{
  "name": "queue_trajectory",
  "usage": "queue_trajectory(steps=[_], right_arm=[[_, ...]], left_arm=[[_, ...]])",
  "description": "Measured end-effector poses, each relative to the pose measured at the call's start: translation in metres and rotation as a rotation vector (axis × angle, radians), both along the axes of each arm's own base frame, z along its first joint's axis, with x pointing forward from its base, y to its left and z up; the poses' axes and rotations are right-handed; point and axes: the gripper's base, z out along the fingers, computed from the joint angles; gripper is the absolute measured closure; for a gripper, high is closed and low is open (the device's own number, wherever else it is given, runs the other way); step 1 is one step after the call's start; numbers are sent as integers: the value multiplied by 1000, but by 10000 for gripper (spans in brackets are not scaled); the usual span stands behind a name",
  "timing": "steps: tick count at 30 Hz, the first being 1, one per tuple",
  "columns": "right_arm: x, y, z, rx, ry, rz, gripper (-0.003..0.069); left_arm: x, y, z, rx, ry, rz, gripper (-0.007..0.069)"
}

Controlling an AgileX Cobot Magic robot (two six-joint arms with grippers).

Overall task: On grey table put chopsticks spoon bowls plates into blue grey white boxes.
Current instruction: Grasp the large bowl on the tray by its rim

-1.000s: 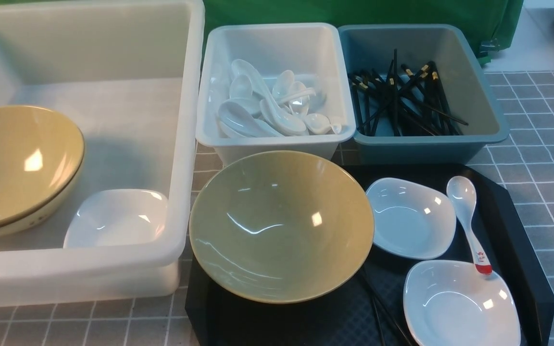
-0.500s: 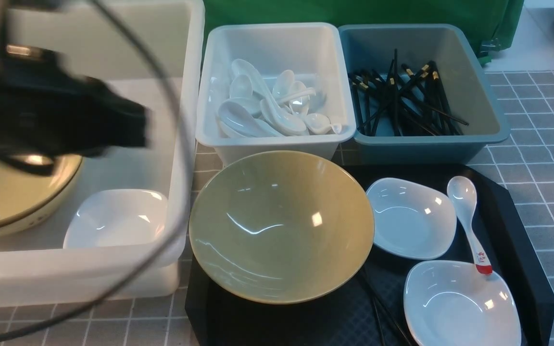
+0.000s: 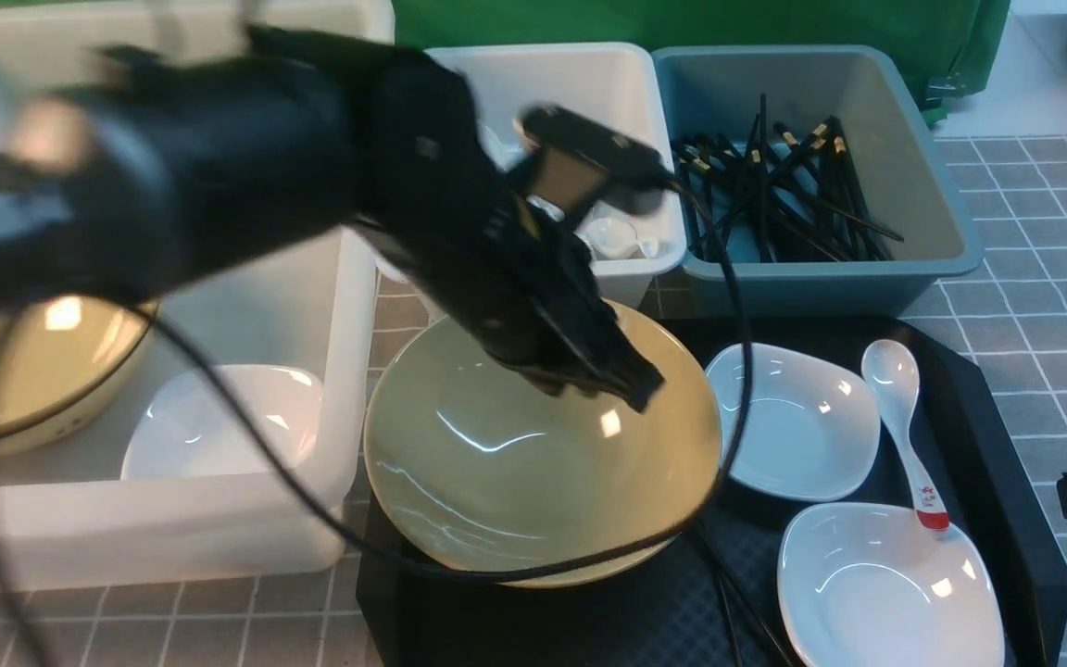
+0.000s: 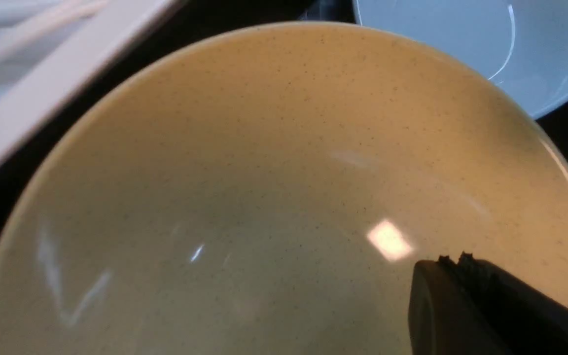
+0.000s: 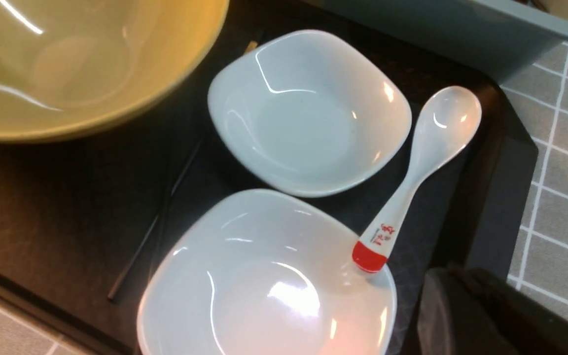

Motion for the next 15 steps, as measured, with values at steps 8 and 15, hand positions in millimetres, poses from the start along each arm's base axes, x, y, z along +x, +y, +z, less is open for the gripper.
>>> queue_trajectory(steps=[8,15], right_arm=[[0,0,0,7,0,-1,625],[0,0,0,8,-1,-1,625]], left_arm=[[7,-35,-44,19,101,-30,633],[-9,-61,-36,-35,147,-116,633]])
